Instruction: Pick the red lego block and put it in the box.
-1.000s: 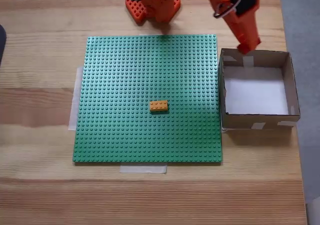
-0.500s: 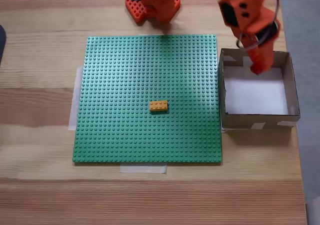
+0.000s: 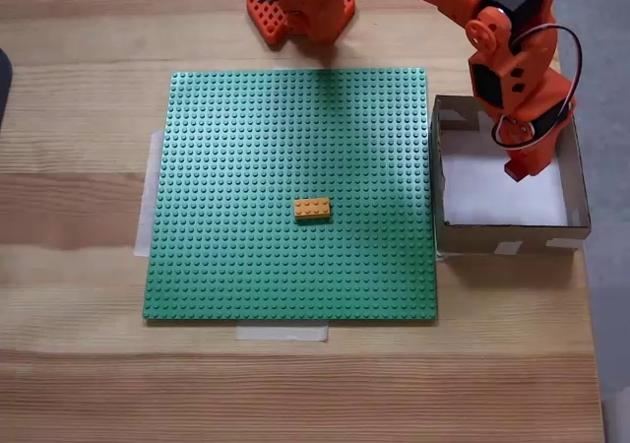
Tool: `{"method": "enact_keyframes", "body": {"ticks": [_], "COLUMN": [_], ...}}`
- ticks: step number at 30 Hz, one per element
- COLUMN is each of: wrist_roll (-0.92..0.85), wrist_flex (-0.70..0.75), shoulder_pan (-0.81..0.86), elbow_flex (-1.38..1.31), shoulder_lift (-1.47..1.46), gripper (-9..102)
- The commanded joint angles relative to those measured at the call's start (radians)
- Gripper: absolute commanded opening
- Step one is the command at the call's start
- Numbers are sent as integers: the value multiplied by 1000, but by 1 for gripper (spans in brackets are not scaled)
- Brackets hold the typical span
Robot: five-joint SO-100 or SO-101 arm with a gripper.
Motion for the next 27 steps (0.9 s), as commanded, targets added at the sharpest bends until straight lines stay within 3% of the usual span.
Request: {"method": "enact_keyframes", "body": {"ticks": [1,27], "wrist_roll": [2,-71], "wrist_flex": [-2,-51], "shoulder_pan": [-17,-34], "elbow_flex": [-8,37], "shoulder_lift": [2,-140], "gripper": [-1,0]}}
